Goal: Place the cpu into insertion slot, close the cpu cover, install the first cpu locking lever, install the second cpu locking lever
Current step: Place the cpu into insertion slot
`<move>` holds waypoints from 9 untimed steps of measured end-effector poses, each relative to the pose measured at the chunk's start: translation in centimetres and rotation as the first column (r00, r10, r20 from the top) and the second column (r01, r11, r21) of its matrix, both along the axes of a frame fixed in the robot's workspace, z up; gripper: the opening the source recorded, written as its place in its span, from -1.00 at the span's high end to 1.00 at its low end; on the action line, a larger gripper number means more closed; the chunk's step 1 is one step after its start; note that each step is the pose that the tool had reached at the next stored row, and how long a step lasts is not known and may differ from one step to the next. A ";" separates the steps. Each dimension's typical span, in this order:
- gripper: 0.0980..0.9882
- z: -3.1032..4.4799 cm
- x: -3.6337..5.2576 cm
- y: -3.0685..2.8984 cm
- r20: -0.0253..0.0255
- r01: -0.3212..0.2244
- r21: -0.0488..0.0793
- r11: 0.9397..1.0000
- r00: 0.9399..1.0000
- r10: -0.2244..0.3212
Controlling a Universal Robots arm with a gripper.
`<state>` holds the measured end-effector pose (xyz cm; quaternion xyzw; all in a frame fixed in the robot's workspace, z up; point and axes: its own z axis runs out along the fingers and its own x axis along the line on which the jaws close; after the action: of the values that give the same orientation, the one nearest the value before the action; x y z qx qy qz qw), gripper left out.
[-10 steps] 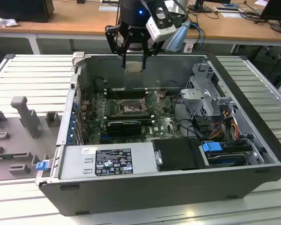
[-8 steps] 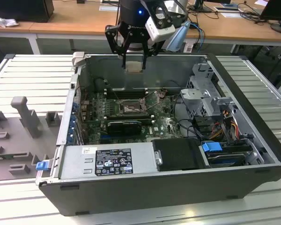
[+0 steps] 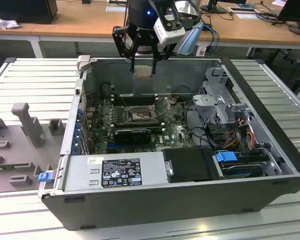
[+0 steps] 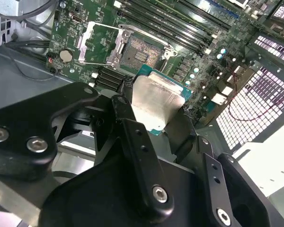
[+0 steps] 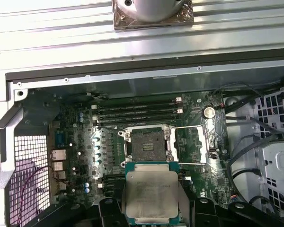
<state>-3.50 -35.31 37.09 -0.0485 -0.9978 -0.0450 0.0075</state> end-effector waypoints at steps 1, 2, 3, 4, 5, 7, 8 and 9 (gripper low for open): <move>0.03 -0.02 0.00 -0.01 0.000 0.000 0.000 1.000 1.000 0.000; 0.03 -0.03 0.00 -0.01 0.000 0.000 0.000 1.000 1.000 0.000; 0.03 -0.04 0.00 -0.01 0.000 0.000 0.000 1.000 1.000 0.000; 0.03 -0.04 0.00 -0.01 0.000 0.001 0.000 1.000 1.000 -0.001; 0.03 -0.04 0.00 -0.01 0.000 0.002 0.000 1.000 1.000 -0.002; 0.03 -0.05 0.01 -0.01 0.000 0.010 0.000 1.000 1.000 -0.010; 0.03 -0.05 0.00 -0.01 0.000 0.016 0.000 1.000 1.000 -0.016; 0.03 -0.05 0.00 -0.01 0.000 0.023 0.000 1.000 1.000 -0.023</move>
<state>-3.50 -35.32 37.04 -0.0598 -0.9972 -0.0451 0.0070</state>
